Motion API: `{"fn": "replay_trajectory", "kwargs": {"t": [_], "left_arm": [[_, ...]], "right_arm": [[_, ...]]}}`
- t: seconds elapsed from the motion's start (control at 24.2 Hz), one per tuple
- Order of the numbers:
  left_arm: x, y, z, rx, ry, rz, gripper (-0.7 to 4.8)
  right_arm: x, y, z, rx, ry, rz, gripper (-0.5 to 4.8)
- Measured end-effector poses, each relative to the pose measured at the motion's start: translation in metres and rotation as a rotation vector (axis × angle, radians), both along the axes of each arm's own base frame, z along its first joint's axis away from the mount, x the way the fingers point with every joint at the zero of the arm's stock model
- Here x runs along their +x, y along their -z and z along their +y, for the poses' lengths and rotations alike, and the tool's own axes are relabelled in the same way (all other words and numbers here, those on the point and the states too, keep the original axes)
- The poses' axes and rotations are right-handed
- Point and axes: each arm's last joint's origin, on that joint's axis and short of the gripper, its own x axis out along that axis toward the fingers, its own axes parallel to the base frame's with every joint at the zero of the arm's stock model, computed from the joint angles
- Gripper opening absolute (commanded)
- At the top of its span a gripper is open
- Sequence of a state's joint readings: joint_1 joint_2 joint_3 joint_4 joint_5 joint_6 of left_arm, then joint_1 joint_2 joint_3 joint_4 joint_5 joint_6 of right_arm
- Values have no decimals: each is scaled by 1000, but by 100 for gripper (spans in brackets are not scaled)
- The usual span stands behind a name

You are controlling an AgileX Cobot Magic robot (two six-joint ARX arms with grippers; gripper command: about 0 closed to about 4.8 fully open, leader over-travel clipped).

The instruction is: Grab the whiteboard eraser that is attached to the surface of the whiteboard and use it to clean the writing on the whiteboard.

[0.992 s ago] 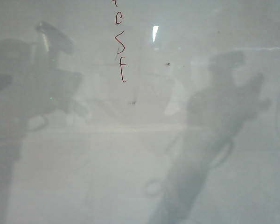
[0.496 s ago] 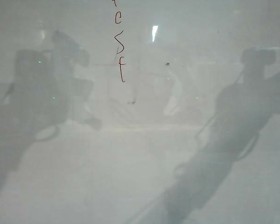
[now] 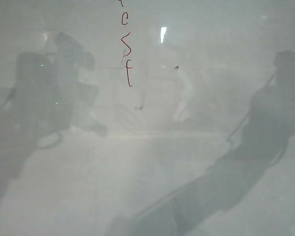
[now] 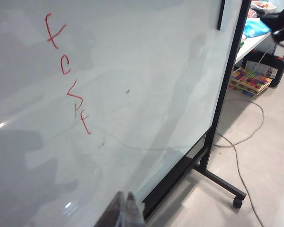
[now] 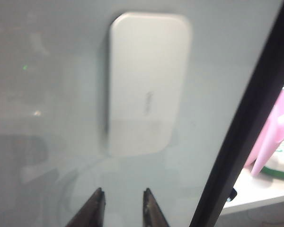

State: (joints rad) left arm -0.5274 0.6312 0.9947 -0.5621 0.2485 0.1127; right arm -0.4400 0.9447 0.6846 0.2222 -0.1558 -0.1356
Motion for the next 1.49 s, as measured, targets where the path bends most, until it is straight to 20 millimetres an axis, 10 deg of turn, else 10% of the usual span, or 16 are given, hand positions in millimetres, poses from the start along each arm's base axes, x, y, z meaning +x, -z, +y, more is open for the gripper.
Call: {"fn": "replay_trajectory", "kwargs": {"t": [0.7,1.49], "left_arm": [[5,4,-2,28,-24,27,-2],[6,4,-3,32,-24,30,-2]], "right_arm": [[35,-47,-26,-77,-221,-35,312],[66,-9,-58,-21,-244,57,369]]}}
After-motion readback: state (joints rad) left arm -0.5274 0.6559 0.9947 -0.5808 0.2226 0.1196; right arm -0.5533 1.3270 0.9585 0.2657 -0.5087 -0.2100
